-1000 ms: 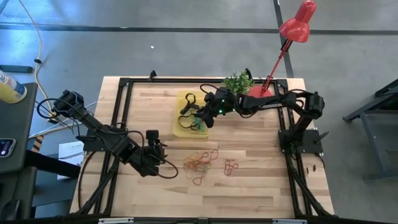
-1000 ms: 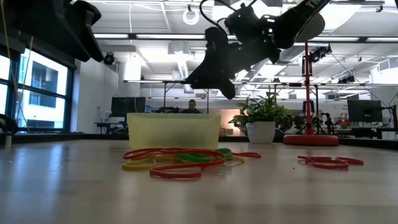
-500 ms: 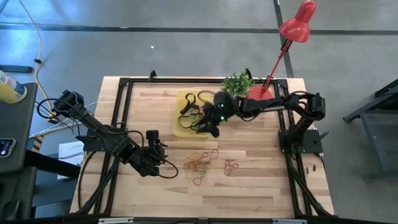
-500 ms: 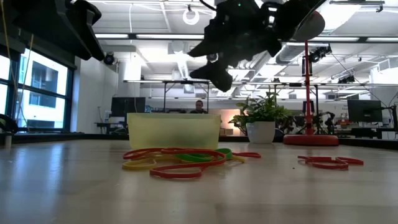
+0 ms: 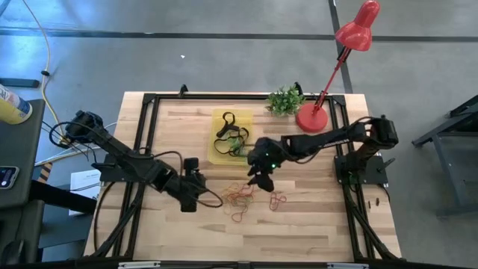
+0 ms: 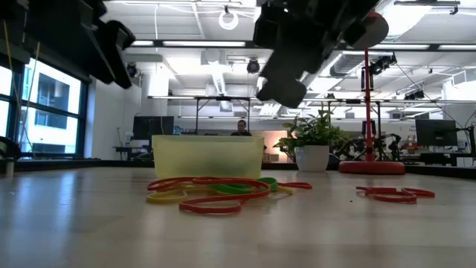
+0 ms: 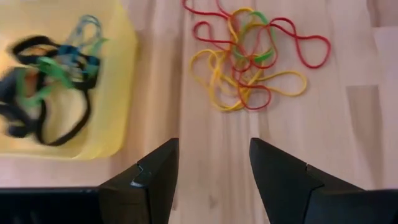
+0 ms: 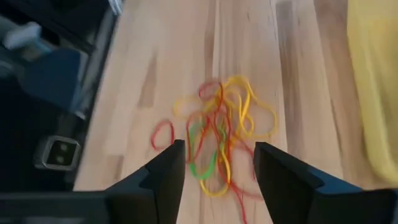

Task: Pick and place rubber bands into bin
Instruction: Put the yellow rubber band into the yellow bin

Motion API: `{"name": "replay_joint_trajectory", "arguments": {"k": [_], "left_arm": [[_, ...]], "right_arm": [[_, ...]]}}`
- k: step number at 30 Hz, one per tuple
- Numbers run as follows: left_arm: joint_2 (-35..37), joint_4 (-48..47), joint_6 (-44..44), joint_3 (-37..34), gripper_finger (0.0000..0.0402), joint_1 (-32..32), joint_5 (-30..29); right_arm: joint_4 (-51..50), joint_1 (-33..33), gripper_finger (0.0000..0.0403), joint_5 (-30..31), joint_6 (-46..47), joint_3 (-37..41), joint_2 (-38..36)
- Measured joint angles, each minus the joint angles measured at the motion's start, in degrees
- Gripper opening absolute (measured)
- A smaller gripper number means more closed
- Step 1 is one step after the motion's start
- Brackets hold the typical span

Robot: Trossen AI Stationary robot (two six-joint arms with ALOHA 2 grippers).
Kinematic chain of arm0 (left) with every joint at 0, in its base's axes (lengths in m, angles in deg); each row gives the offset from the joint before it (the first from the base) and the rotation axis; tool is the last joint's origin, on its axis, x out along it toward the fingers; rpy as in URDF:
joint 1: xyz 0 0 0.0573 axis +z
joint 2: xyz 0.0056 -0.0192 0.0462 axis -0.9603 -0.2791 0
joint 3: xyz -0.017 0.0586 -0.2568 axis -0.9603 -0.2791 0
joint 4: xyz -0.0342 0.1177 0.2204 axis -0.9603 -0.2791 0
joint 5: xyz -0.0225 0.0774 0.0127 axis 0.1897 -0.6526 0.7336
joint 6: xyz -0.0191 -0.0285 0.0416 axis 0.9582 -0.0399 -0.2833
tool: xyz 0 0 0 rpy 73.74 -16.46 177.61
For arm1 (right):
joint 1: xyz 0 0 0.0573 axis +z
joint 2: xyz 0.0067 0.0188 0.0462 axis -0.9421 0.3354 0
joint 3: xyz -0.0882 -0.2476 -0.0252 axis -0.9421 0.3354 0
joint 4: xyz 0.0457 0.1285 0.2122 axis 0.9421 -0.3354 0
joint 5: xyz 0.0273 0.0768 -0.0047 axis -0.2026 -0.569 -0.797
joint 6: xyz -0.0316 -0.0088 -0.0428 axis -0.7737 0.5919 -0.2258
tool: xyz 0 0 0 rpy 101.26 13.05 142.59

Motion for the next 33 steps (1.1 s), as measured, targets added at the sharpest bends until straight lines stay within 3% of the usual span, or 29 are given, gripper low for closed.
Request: {"name": "replay_joint_trajectory", "arguments": {"k": [8,16,33], "left_arm": [[-7.49,8.45,-1.71,0.00,0.0186,6.15,11.19],[-13.17,14.00,-3.07,-0.02,0.0186,10.50,17.25],[-14.66,20.95,-2.03,-4.85,0.0186,19.03,28.74]], "right_arm": [[-4.57,5.54,0.0159,6.76,1.20,0.02,-0.19],[-8.83,11.95,0.0155,20.33,3.43,0.02,-3.72],[-17.41,22.54,0.0146,43.43,11.87,0.02,-14.58]]}}
